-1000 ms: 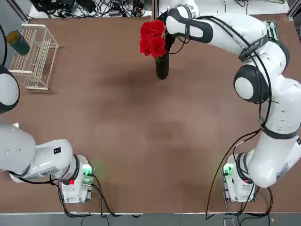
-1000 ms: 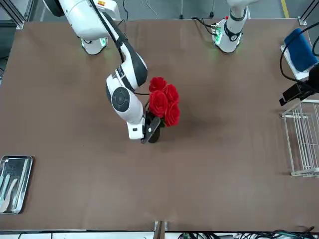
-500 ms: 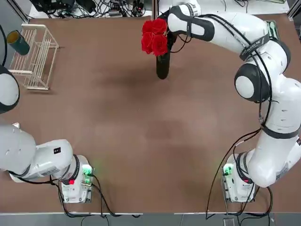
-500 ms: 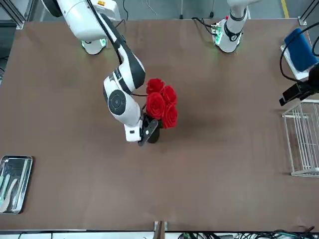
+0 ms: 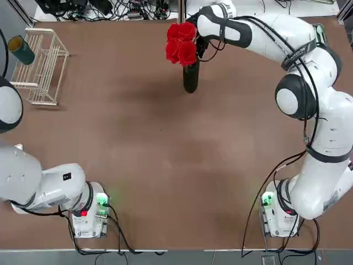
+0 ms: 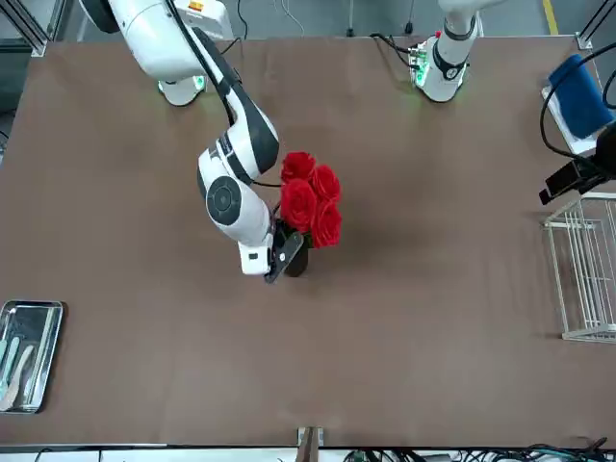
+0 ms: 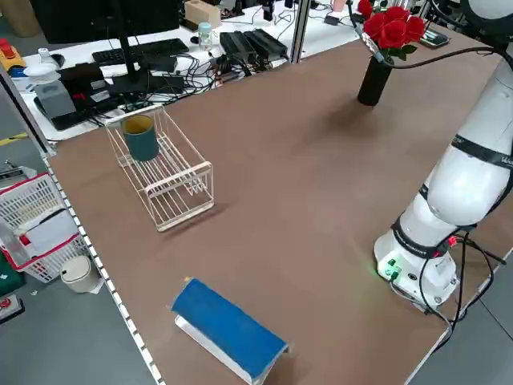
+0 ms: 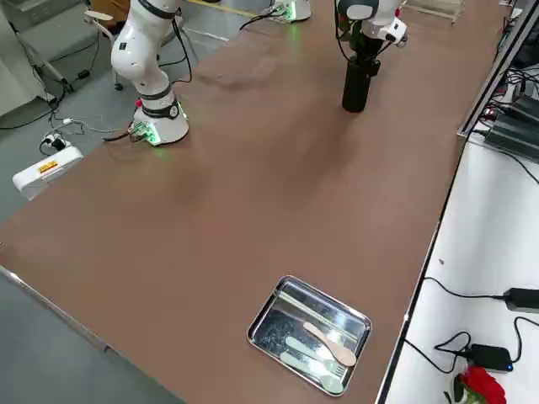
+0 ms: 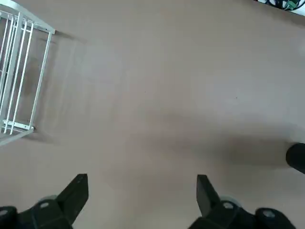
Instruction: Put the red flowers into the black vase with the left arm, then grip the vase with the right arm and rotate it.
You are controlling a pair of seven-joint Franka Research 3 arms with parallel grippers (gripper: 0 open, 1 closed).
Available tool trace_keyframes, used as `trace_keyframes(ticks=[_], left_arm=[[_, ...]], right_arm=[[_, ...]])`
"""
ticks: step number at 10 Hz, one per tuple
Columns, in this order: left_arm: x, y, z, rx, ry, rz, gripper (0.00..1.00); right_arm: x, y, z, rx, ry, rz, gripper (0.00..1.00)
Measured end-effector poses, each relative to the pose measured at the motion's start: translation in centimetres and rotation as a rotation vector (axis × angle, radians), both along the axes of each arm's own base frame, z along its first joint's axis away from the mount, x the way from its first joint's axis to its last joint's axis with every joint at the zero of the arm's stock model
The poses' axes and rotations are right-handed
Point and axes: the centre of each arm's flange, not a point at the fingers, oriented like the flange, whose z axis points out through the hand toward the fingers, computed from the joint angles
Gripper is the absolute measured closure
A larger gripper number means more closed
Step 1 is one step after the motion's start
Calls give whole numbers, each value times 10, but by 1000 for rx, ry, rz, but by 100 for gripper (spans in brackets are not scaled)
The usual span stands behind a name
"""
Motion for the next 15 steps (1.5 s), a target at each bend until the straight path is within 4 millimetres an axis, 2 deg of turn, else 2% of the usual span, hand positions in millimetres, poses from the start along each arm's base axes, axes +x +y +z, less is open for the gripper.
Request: trace_keyframes(ticks=[1,3,6,9,13,15], left_arm=[[0,0,0,0,0,0,0],[0,0,0,0,0,0,0],[0,0,0,0,0,0,0],[0,0,2,0,-5,0,0],[0,1,7,0,-14,1,0],[0,1,7,0,-14,1,0]], right_arm=[[0,0,0,-1,3,1,12],[0,-1,0,-2,6,0,0],[0,-2,1,10,27,-10,0],[5,-13,7,18,49,-32,0],[5,-12,17,34,52,-37,0],[5,-15,29,50,53,-46,0]])
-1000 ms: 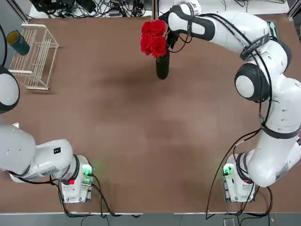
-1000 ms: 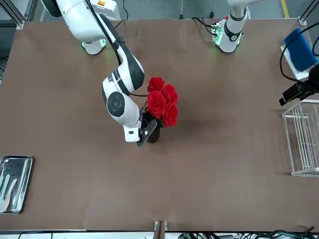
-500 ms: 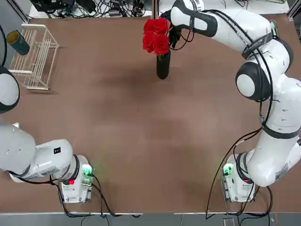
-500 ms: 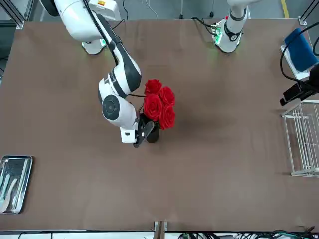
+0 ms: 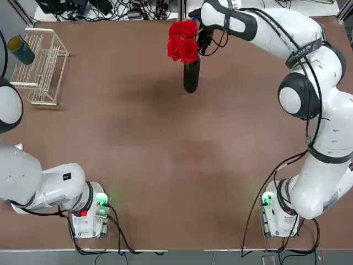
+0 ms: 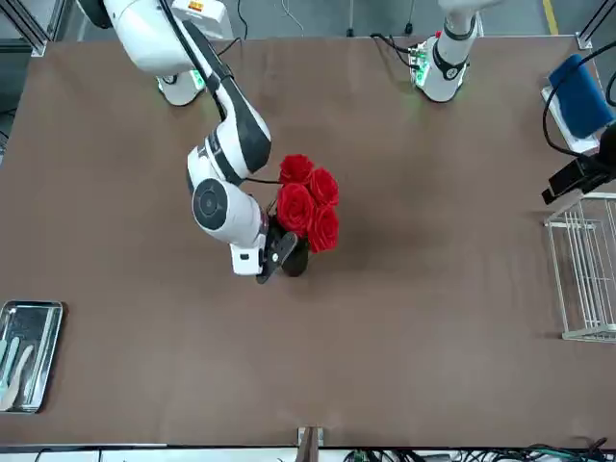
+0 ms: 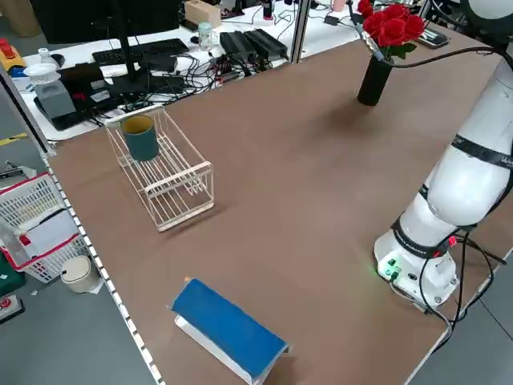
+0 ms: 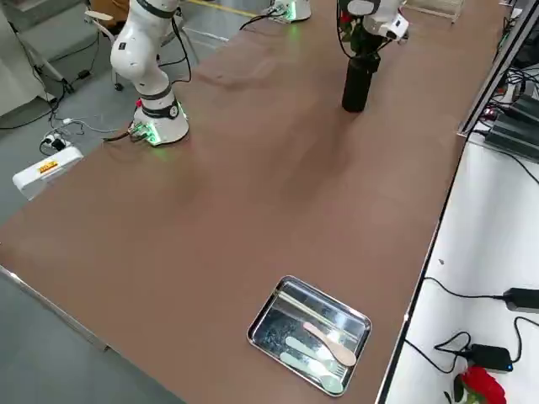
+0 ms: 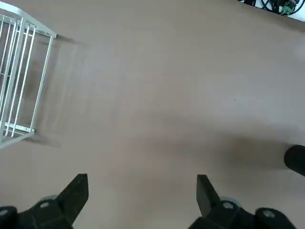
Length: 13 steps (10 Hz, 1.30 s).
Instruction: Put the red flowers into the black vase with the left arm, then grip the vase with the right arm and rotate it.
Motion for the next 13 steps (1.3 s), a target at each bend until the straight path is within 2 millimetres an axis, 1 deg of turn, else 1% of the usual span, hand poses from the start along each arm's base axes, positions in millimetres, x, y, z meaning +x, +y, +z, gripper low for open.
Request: trace_keyframes(ticks=[2,3,4,5,6,8,10,11,12,13], left_arm=[[0,0,0,0,0,0,0],[0,0,0,0,0,0,0],[0,0,0,0,0,0,0],[0,0,0,0,0,0,0],[0,0,0,0,0,0,0],[0,0,0,0,-1,0,0],[0,0,0,0,-1,0,0],[0,1,1,2,-1,-1,0],[0,1,1,15,-2,-6,0],[-1,-2,0,39,8,-16,0]], right_arm=[[4,-13,15,-7,-6,-14,0],[10,-25,24,-16,-13,-30,0],[17,-44,34,-33,-17,-54,0],[27,-75,49,-56,-24,-91,0],[35,-100,62,-74,-33,-126,0],[50,-172,103,-108,-60,-228,0],[54,-238,143,-121,-85,-322,0],[55,-265,157,-137,-100,-360,0],[55,-286,168,-184,-122,-410,0],[51,-297,181,-256,-146,-483,0]])
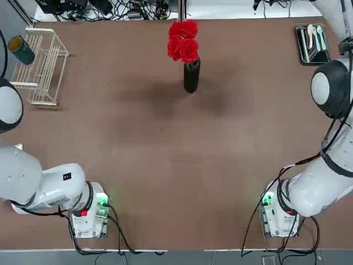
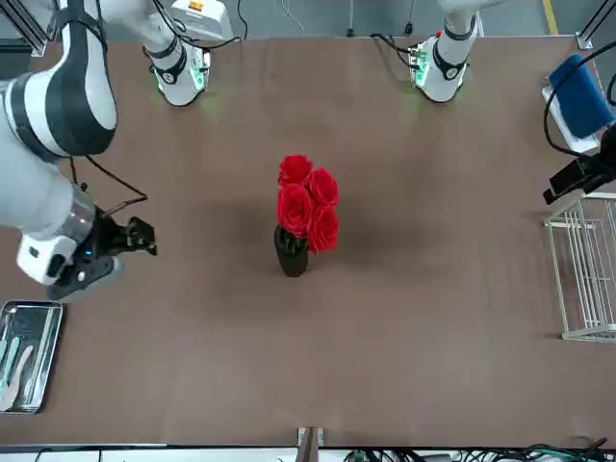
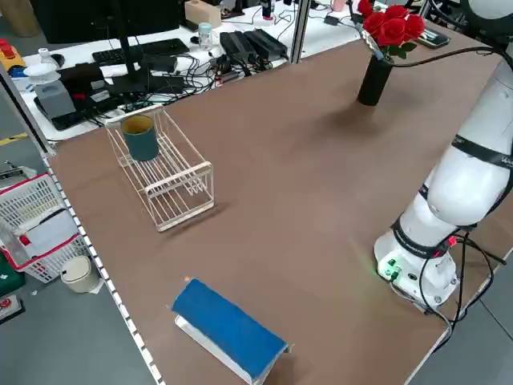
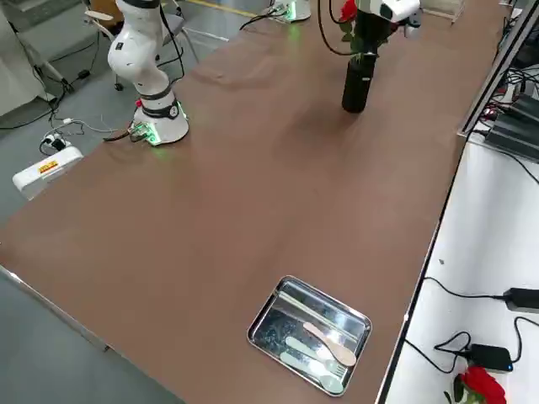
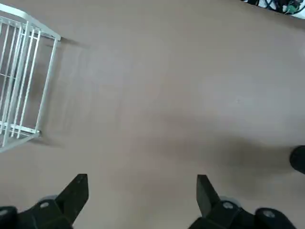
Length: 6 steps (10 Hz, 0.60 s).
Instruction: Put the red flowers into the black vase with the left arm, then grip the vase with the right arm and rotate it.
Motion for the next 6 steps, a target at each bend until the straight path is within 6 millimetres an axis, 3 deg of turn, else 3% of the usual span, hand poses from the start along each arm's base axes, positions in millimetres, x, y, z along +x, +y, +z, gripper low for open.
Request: trace_keyframes(ticks=[2,3,6], left_arm=[[-2,-5,-1,10,15,-12,0],[-2,-5,-1,10,16,-11,0],[-2,3,-2,10,26,6,0]], right_arm=[[-14,-11,28,-62,-15,-120,0],[-19,-30,44,-59,-32,-168,0],[-47,-127,82,-36,-1,-309,0]])
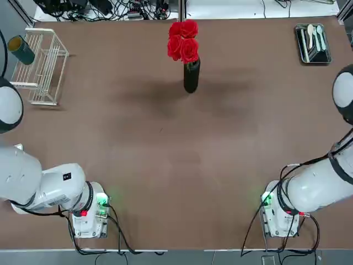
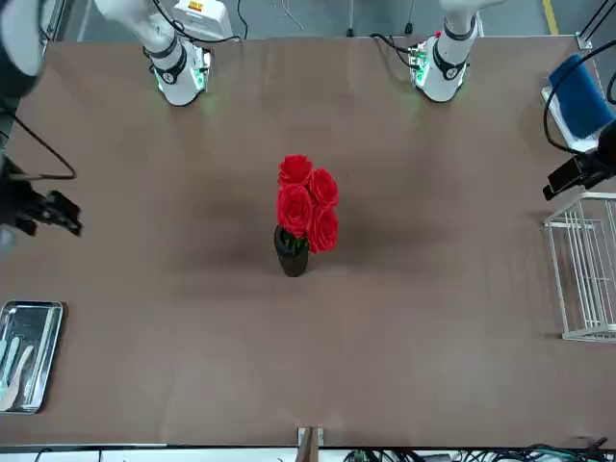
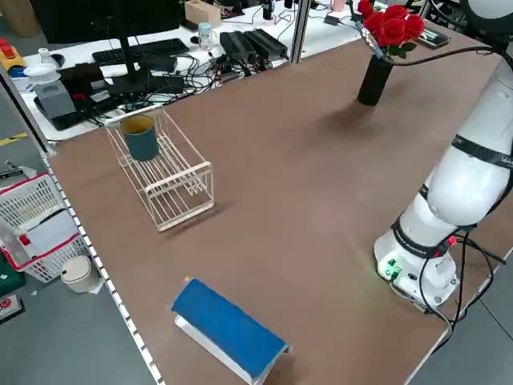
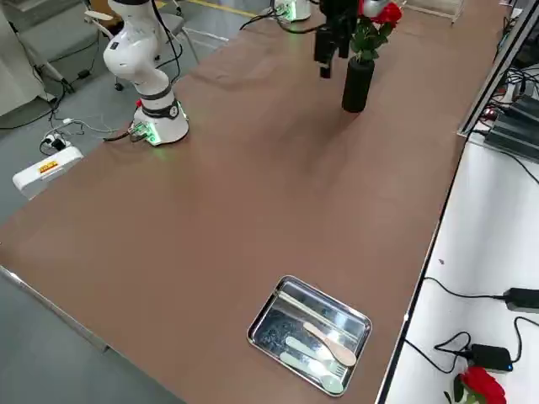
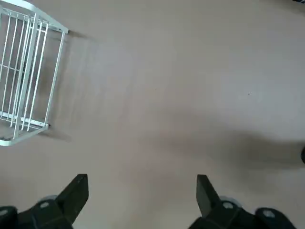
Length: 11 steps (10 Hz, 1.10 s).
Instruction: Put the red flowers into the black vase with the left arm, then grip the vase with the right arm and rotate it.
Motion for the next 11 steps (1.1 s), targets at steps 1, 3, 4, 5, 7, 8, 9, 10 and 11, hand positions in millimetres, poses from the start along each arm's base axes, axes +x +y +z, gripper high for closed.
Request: trace_keyframes(ticks=[1,3,4,5,7,8,9,10,11], left_arm=[[0,-2,1,5,-2,-6,0],[1,-13,11,14,-23,-32,0],[0,-29,15,19,-28,-61,0],[-1,-46,16,29,-25,-90,0],[-2,-53,15,43,-24,-108,0],[-1,-47,15,45,-24,-116,0],[-1,-43,15,45,-23,-120,0],[-1,-42,15,46,-23,-120,0],[-1,-42,15,46,-22,-120,0]], right_arm=[[-10,-14,8,10,5,-19,0],[-24,-25,14,22,11,-30,0],[-30,-27,12,24,20,-29,0],[-34,-28,7,26,32,-24,0],[-39,-27,-2,29,36,-9,0],[-42,-28,-8,31,27,0,0],[-46,-28,-12,33,25,6,0],[-49,-28,-13,35,27,11,0],[-51,-28,-13,36,28,14,0]])
